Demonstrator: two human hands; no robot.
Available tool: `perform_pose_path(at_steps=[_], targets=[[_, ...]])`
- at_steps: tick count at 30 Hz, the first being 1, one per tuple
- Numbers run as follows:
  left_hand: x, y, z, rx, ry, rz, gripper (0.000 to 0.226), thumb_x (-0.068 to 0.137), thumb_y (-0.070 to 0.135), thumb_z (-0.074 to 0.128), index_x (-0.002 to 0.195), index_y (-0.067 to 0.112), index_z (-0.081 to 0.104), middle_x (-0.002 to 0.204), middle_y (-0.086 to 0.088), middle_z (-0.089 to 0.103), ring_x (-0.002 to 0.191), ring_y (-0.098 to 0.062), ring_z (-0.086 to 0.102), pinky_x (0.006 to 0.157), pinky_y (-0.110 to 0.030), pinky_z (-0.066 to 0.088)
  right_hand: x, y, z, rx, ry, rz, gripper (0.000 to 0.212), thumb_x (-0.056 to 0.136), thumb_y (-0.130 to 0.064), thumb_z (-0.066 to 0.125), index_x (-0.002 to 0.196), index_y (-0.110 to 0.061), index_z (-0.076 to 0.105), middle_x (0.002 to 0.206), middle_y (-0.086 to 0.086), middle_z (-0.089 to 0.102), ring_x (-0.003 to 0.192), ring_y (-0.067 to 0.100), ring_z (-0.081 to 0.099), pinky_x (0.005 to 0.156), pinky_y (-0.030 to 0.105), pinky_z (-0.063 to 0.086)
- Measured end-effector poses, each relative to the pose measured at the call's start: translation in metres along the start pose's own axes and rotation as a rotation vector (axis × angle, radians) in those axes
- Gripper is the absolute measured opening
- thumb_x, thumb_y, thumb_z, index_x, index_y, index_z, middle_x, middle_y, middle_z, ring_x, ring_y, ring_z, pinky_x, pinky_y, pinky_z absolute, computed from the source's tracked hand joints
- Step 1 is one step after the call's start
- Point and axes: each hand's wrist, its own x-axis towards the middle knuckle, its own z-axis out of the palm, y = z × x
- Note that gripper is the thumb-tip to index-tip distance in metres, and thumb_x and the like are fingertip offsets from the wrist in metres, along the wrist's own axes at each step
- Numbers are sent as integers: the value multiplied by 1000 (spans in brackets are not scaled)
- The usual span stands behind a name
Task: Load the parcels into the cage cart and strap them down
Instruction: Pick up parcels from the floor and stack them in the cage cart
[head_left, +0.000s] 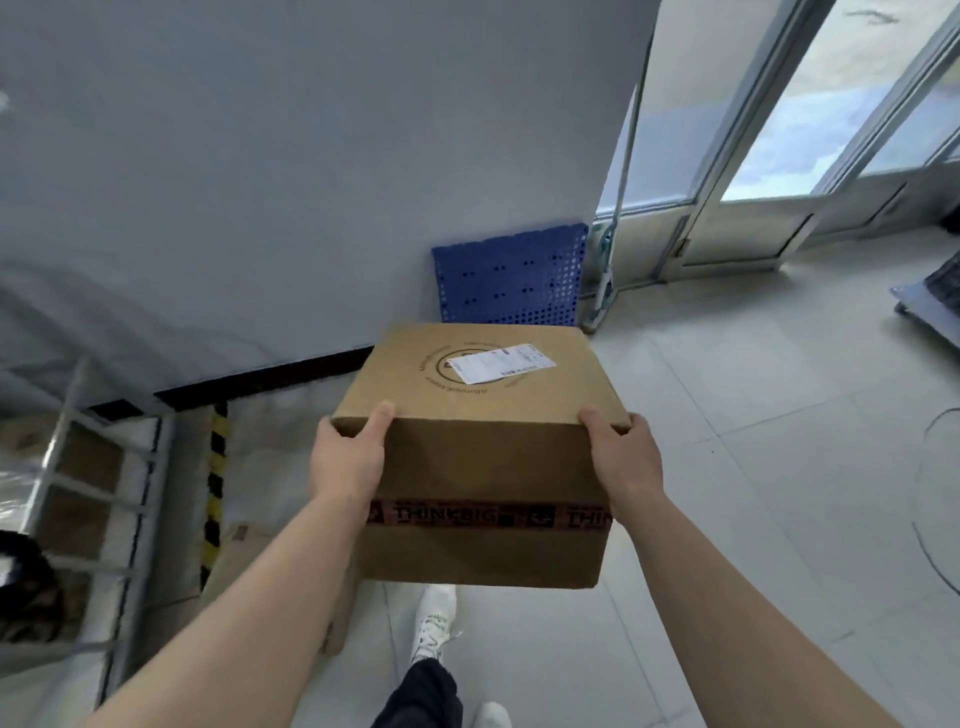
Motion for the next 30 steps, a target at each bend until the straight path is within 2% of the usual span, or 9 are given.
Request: perform_pose_path(at_steps=[6, 8, 12, 16, 19, 22, 24, 26, 30], targets=[[-34, -3, -104, -126, 187, 0, 58, 77, 59, 67, 115, 20, 49, 106, -2, 59, 98, -26, 58, 90, -49, 51, -69, -45, 40, 23, -126, -256, 50, 82, -52, 57, 123, -24, 50, 117, 0, 55, 102, 21, 54, 89, 43, 49], [-43, -6, -138, -170, 255, 22, 53, 76, 60, 67, 108, 21, 51, 102, -2, 61, 95, -25, 59, 89, -49, 51, -94, -61, 57, 37, -175, -315, 44, 79, -54, 58, 111, -25, 51, 108, -4, 57, 99, 20, 55, 90, 44, 49], [-57, -8, -203, -280, 370, 71, 44, 78, 57, 67, 99, 21, 52, 99, -2, 61, 91, -24, 59, 86, -47, 52, -147, -93, 90, 7, -247, -436, 40, 86, -52, 55, 113, -24, 48, 103, -6, 56, 95, 17, 53, 87, 41, 45], [-63, -11, -274, -336, 487, 125, 50, 77, 60, 64, 104, 19, 53, 98, -2, 61, 93, -26, 59, 89, -49, 51, -202, -122, 129, 48, -320, -531, 34, 85, -51, 57, 106, -26, 48, 92, -13, 54, 93, 16, 55, 92, 47, 48], [-68, -15, -333, -386, 547, 154, 57, 73, 65, 62, 109, 23, 50, 101, 0, 58, 95, -27, 58, 90, -50, 50, -253, -142, 163, 90, -373, -611, 28, 87, -48, 57, 103, -28, 46, 88, -16, 51, 92, 16, 54, 90, 42, 48], [-75, -18, -399, -412, 635, 192, 57, 78, 59, 63, 118, 20, 50, 107, -2, 58, 99, -25, 56, 87, -42, 48, -307, -159, 202, 119, -420, -669, 30, 88, -50, 57, 105, -27, 49, 91, -15, 55, 92, 14, 55, 87, 39, 48], [-77, -21, -446, -416, 675, 223, 61, 80, 58, 63, 124, 18, 48, 112, -3, 57, 102, -24, 54, 87, -39, 45, -344, -168, 231, 155, -459, -690, 35, 87, -50, 57, 109, -22, 54, 97, -10, 61, 90, 13, 58, 84, 37, 49], [-77, -28, -492, -425, 690, 235, 72, 75, 64, 62, 129, 19, 45, 117, -3, 56, 107, -26, 54, 95, -45, 45, -380, -174, 262, 198, -492, -704, 36, 87, -47, 58, 111, -19, 57, 97, -7, 63, 86, 12, 59, 77, 33, 47], [-76, -43, -571, -409, 753, 236, 62, 82, 59, 60, 124, 17, 43, 118, -5, 54, 110, -28, 52, 96, -46, 44, -442, -177, 317, 212, -560, -720, 33, 89, -44, 58, 107, -16, 56, 95, -5, 61, 81, 10, 56, 69, 28, 42]])
